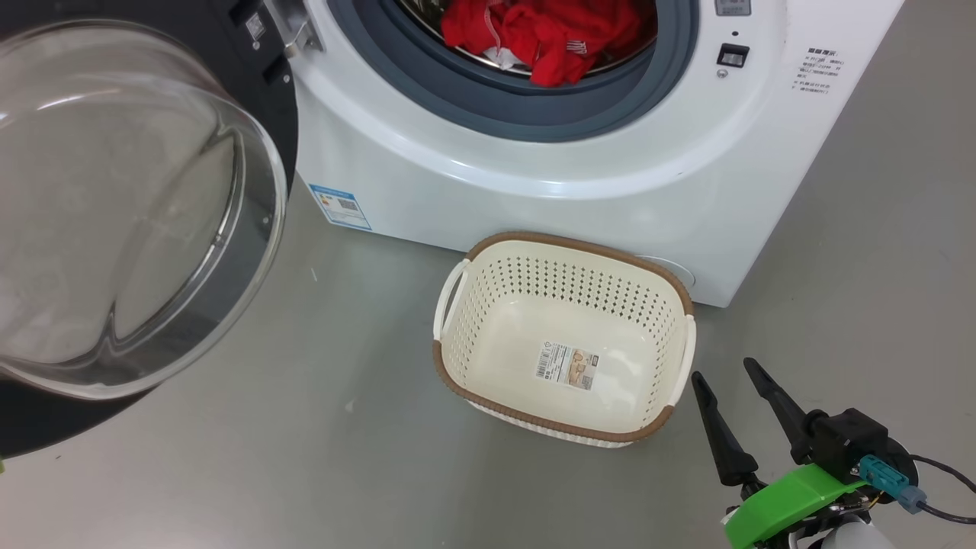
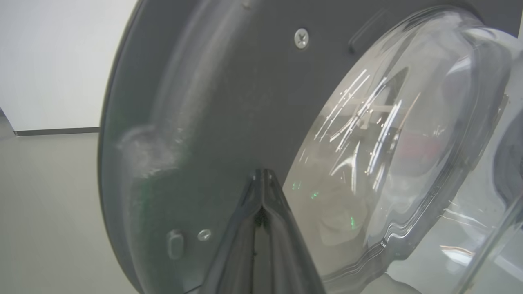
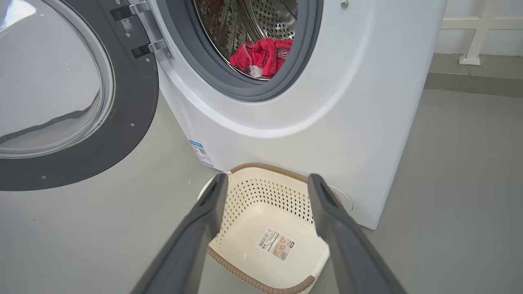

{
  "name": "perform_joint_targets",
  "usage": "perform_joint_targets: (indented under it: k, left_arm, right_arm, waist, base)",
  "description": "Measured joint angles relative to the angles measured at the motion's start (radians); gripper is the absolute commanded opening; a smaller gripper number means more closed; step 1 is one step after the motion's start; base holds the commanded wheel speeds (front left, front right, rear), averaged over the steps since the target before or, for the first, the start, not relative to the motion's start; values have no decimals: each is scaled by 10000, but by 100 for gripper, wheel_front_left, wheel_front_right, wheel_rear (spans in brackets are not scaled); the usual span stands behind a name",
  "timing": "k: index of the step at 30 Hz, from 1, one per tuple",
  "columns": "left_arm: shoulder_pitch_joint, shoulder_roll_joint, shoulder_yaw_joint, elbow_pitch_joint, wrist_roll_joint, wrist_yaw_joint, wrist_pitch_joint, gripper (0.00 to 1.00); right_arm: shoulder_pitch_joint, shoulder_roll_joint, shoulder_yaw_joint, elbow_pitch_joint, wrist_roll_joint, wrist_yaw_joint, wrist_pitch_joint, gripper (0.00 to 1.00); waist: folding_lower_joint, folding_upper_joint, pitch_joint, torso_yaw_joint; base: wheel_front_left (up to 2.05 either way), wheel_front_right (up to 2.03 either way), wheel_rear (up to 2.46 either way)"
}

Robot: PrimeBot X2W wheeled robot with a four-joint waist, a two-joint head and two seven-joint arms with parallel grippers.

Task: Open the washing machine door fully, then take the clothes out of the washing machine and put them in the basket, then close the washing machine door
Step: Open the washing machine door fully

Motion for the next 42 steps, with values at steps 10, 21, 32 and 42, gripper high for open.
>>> perform_joint_targets:
  k: [10,21,32,42]
  left_arm:
    - [458,-362,-280,-545,184,-86,0,0]
    - [1709,-838,-1342,-1764,-46,-88,2,13]
    - [3199,-1210,-2903,-3191,-403,-88,2,100]
    - [3966,-1035,-4023,-3902,-759,-88,2,100]
  right_arm:
    - [7,59,27,40,2,0,-2,100]
    - [49,90,13,40,23,0,0,100]
    - [400,148,-272,-61,44,2,-2,100]
    - [506,176,-593,-224,44,0,0,100]
  waist:
    - [0,0,-472,15]
    - [0,0,-885,-43]
    - [0,0,-1240,-473]
    - [0,0,-1366,-1176]
  base:
    - [0,0,0]
    - [0,0,0]
    - [0,0,0]
    - [0,0,0]
